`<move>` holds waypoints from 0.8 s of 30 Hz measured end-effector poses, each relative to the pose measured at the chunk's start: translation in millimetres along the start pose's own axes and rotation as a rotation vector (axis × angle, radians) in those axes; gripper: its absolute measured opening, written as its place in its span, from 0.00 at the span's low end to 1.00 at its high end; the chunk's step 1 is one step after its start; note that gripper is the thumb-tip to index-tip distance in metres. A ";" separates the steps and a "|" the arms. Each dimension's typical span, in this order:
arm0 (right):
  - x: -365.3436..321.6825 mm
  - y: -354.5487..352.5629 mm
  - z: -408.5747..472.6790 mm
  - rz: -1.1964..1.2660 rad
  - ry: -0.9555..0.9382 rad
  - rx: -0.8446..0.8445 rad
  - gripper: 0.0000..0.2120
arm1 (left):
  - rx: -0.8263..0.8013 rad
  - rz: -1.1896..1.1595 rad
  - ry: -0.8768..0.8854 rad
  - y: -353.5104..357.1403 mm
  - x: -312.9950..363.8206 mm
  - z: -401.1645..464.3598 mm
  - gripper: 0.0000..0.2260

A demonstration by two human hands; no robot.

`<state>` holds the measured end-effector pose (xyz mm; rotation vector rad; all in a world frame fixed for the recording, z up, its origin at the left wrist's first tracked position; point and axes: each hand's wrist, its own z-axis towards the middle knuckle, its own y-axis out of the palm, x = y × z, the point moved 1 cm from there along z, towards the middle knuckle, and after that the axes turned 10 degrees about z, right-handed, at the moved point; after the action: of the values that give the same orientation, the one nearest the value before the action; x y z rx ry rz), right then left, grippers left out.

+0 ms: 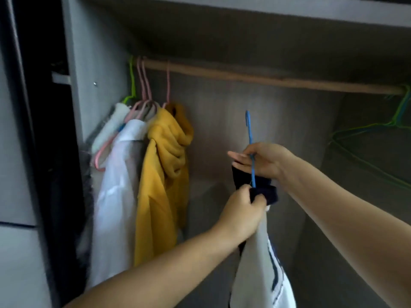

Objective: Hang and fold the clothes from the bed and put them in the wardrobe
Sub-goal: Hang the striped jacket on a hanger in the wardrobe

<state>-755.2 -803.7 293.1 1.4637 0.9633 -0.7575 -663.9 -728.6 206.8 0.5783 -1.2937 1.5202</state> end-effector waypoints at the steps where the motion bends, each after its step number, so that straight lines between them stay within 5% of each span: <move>1: -2.4 13.8 5.2 -0.133 -0.045 -0.034 0.05 | 0.079 0.029 0.021 -17.9 5.6 5.6 0.07; 3: -11.8 40.3 13.4 -0.404 -0.175 -0.050 0.10 | 0.215 0.121 0.059 -52.6 20.9 16.4 0.06; 6: -33.9 82.1 14.5 -0.787 -0.436 -0.047 0.04 | 0.329 0.214 0.083 -97.5 48.6 39.4 0.06; 10: -65.0 128.5 30.5 -1.065 -0.667 -0.054 0.11 | 0.421 0.418 0.063 -144.0 76.4 74.8 0.13; 17: -56.3 170.3 91.9 -1.294 -0.613 -0.183 0.11 | 0.436 0.964 -0.100 -182.2 57.2 113.4 0.08; 21: -19.0 175.7 116.8 -1.409 -0.572 -0.190 0.16 | 0.384 1.231 -0.188 -180.8 14.4 111.7 0.21; 24: -11.8 197.0 119.8 -1.331 -0.621 -0.251 0.13 | 0.466 1.305 -0.152 -201.4 2.8 105.8 0.19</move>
<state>-576.7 -922.6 378.8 0.1334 1.3938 -1.8022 -509.9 -843.0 329.2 0.0483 -1.5083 2.9350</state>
